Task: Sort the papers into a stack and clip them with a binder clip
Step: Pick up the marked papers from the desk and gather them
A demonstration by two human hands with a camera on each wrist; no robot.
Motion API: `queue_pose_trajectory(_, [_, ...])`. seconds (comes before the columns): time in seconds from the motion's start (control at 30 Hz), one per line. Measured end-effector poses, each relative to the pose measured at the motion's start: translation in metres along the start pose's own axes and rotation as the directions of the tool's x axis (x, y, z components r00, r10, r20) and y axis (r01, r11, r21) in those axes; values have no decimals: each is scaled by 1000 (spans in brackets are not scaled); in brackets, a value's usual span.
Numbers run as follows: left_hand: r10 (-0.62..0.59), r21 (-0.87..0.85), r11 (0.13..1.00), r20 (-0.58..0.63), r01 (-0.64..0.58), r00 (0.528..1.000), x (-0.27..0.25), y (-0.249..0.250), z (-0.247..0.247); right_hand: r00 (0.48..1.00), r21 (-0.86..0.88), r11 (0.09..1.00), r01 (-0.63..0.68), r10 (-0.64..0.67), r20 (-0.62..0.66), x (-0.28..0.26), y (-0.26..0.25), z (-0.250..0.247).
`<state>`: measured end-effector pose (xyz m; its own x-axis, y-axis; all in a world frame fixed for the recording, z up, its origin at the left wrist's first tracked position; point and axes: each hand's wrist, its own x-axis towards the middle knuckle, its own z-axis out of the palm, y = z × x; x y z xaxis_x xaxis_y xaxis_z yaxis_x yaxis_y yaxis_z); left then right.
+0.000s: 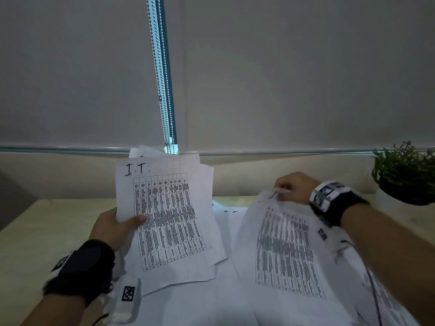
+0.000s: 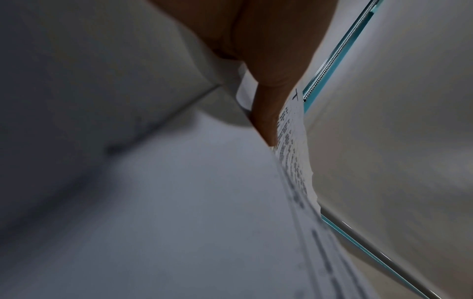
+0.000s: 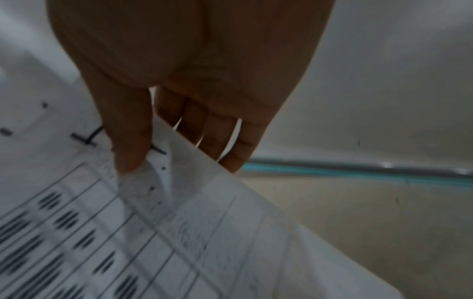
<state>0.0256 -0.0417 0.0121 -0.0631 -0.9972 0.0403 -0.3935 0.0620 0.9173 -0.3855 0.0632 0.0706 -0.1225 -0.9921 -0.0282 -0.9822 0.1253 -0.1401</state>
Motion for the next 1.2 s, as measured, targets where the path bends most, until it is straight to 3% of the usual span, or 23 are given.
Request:
queue_pose_trajectory(0.17, [62, -53, 997, -20, -63, 998, 5, 18, -4, 988, -37, 990, 138, -140, -61, -12, -37, -115])
queue_pose_trajectory(0.27, [136, -82, 988, 25, -133, 990, -1, 40, 6, 938, -84, 950, 300, -309, -157, -7, -88, -151])
queue_pose_trajectory(0.4, [204, -212, 960, 93, -181, 975, -18, 65, 28, 876, -130, 906, 402, -422, -234, 16, -151, -149])
queue_pose_trajectory(0.5, [234, -267, 943, 105, -199, 967, -29, 73, 36, 890, -83, 931, 357, -365, -273, 27, -168, -136])
queue_pose_trajectory(0.6, [203, -371, 919, 155, -133, 967, -34, 73, 37, 900, -3, 945, 328, -313, -303, 28, -170, -128])
queue_pose_trajectory(0.7, [166, -542, 839, 332, 43, 929, -31, 65, 36, 895, -9, 941, 338, -324, -307, 22, -173, -127])
queue_pose_trajectory(0.73, [184, -548, 836, 338, 35, 923, -29, 65, 36, 895, -42, 942, 334, -331, -299, 18, -176, -128])
queue_pose_trajectory(0.8, [240, -491, 865, 231, -100, 943, -28, 68, 37, 876, -83, 933, 350, -357, -324, 13, -182, -131])
queue_pose_trajectory(0.87, [276, -388, 895, 94, -220, 957, -30, 77, 39, 793, -69, 906, 418, -400, -459, 5, -185, -134])
queue_pose_trajectory(0.93, [276, -347, 899, -18, -265, 961, -28, 80, 39, 590, -48, 878, 477, -360, -723, -3, -178, -133])
queue_pose_trajectory(0.97, [267, -373, 888, -57, -269, 962, -26, 81, 38, 466, -13, 869, 495, -278, -840, -7, -169, -130])
queue_pose_trajectory(1.0, [248, -407, 875, -88, -262, 965, -22, 79, 35, 393, 83, 862, 501, -142, -908, -12, -158, -122])
queue_pose_trajectory(1.03, [233, -439, 861, -111, -258, 966, -19, 79, 33, 405, 253, 829, 500, 35, -914, -16, -146, -109])
queue_pose_trajectory(1.07, [227, -450, 854, -130, -261, 965, -17, 79, 30, 505, 474, 734, 487, 207, -838, -22, -138, -97])
queue_pose_trajectory(1.1, [231, -450, 851, -145, -272, 962, -16, 80, 29, 646, 688, 562, 458, 321, -693, -25, -133, -82])
queue_pose_trajectory(1.13, [242, -453, 845, -150, -284, 959, -16, 83, 28, 774, 831, 377, 409, 340, -535, -25, -131, -68])
queue_pose_trajectory(1.17, [251, -464, 837, -141, -289, 957, -17, 84, 29, 851, 898, 256, 359, 306, -427, -25, -130, -52])
queue_pose_trajectory(1.2, [273, -482, 823, -128, -300, 954, -19, 88, 30, 875, 912, 229, 340, 279, -396, -25, -131, -41])
